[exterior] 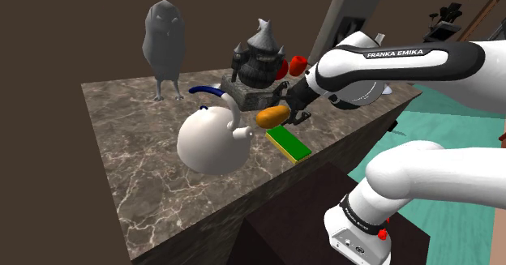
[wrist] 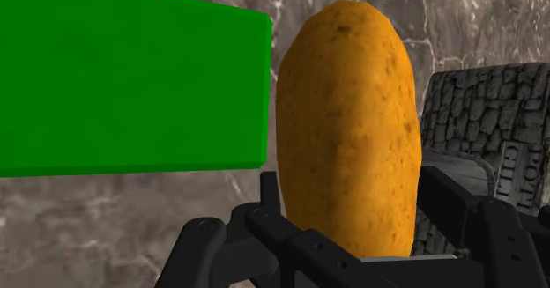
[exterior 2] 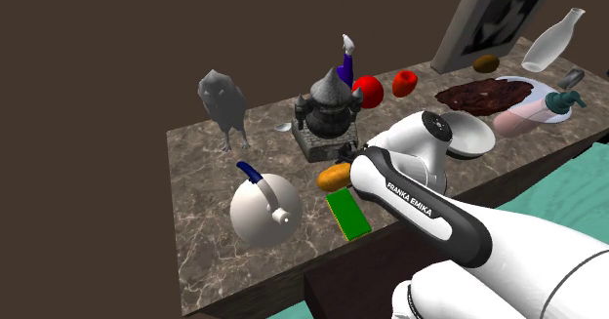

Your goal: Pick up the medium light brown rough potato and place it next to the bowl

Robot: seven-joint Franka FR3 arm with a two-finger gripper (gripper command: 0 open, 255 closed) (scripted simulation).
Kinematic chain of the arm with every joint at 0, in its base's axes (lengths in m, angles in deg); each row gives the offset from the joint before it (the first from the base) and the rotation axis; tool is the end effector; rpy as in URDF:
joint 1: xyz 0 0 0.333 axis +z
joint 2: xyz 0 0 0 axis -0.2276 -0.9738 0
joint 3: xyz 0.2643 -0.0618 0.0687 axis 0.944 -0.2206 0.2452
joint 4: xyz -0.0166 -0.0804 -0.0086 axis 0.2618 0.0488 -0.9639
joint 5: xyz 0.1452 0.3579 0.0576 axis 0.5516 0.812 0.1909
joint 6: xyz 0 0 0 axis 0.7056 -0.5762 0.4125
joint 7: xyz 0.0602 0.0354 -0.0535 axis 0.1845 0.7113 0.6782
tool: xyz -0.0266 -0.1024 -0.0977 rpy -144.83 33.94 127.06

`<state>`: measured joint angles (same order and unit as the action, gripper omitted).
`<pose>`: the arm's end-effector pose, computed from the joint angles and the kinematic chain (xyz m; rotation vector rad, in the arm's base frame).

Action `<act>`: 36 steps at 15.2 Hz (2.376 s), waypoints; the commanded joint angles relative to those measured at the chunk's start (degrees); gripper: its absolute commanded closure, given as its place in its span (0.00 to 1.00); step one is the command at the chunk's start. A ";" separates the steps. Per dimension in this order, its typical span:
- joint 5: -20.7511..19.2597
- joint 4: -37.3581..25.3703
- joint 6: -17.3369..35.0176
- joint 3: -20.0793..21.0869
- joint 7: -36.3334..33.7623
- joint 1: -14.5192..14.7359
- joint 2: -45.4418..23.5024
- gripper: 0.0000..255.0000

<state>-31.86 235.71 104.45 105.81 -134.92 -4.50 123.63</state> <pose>0.3542 0.0036 0.3395 -1.9099 1.9038 -0.2245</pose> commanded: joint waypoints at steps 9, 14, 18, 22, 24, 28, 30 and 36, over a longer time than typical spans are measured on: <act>-3.94 -3.46 -7.03 -1.34 -2.75 -1.99 3.80 1.00; -6.28 -6.37 -11.50 -2.41 -4.33 -3.14 5.53 1.00; -7.91 -8.92 -14.80 -3.26 -5.44 -3.95 6.41 1.00; -9.38 -11.63 -17.90 -4.10 -6.46 -4.65 6.92 1.00; -10.05 -13.04 -19.38 -4.50 -6.94 -4.98 7.05 1.00; -11.30 -15.97 -22.25 -5.28 -7.86 -5.57 7.09 1.00; -11.88 -17.48 -23.63 -5.65 -8.31 -5.83 7.01 1.00; -16.45 -17.06 -27.24 -13.78 -1.71 -8.76 8.11 1.00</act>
<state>-47.37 218.64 77.76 93.65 -138.13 -12.62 131.80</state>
